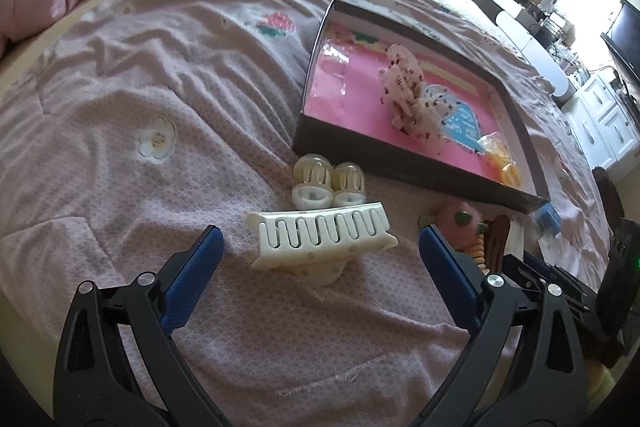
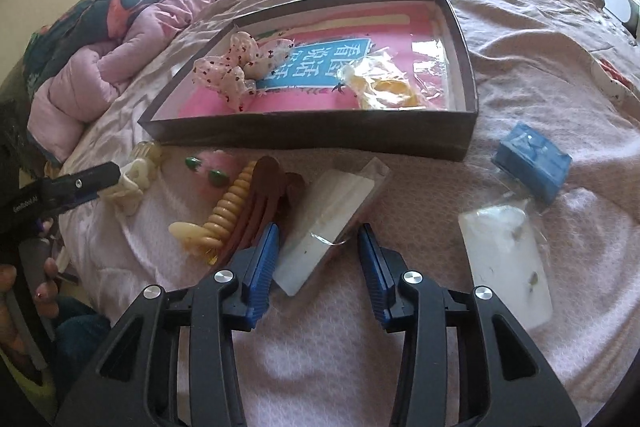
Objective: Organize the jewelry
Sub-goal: 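Grasp the white claw clip with the left tool while the right tool grasps the clear packet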
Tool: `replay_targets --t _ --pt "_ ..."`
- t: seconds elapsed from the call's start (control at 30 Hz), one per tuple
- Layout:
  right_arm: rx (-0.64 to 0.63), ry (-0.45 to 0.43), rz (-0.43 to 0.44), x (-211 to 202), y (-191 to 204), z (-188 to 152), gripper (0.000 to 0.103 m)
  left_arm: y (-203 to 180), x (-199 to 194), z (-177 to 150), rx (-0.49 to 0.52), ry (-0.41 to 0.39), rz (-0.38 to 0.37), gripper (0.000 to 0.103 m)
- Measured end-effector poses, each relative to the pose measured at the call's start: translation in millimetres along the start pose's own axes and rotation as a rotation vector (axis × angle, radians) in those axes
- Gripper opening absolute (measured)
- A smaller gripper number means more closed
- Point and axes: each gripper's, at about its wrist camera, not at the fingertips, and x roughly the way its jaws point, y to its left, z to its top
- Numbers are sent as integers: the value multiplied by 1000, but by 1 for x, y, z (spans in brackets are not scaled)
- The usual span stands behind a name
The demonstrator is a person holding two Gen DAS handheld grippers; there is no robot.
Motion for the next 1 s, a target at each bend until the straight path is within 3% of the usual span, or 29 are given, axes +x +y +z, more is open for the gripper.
replay_targets --t 0.23,0.3,0.37,1.0 --pt "-13 -21 -6 5 1 6 30 -3 17 5 -12 40 22 89" --pt "-14 -28 -5 4 1 6 29 -7 20 5 3 45 38 83" --pt "-15 -37 -3 2 0 5 28 -11 21 5 19 48 42 70" --pt "-51 -110 -85 -41 -18 -8 22 -38 -22 -10 92 -61 -56 69"
